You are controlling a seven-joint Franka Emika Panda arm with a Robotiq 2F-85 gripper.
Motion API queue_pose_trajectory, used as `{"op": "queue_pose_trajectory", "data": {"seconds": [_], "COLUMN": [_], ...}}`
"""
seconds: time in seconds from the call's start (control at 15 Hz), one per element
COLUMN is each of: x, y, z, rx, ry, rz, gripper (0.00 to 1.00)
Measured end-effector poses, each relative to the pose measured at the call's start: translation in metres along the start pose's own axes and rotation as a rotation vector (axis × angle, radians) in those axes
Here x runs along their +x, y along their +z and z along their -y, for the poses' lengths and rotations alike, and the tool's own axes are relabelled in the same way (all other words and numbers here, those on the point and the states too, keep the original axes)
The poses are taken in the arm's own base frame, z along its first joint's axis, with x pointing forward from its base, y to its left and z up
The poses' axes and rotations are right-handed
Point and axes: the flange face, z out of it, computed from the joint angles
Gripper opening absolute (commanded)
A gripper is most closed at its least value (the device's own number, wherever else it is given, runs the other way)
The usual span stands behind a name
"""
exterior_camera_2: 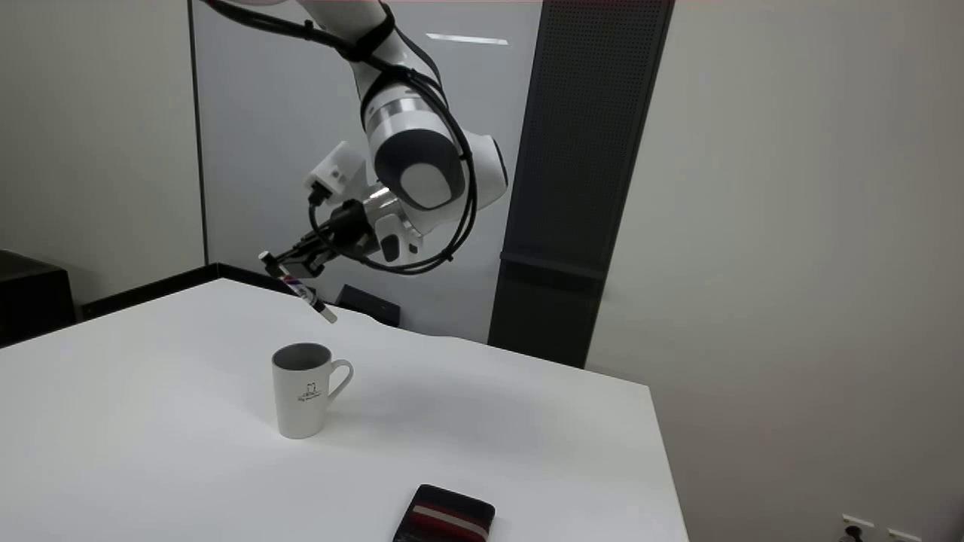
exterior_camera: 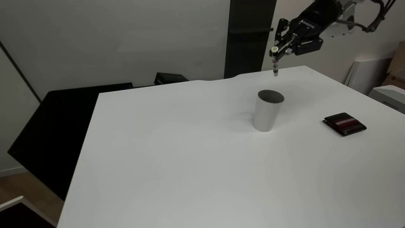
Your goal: Pick the pen and put it in the cup
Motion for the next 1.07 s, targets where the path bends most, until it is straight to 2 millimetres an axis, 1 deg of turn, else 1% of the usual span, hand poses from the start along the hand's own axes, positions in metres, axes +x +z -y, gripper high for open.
{"op": "queue_pose_trajectory", "data": {"seconds": [0.47,0.73,1.07], "x": [0.020,0.030,0.050], "y": [0.024,0.033,0.039], "z": [-0.012,-0.026,-0.048], "rx": [0.028,0.044,0.062], "ry": [0.100,0.145,0.211], "rz": [0.076,0.108,0.132], "gripper": [0.07,0.07,0.07]}}
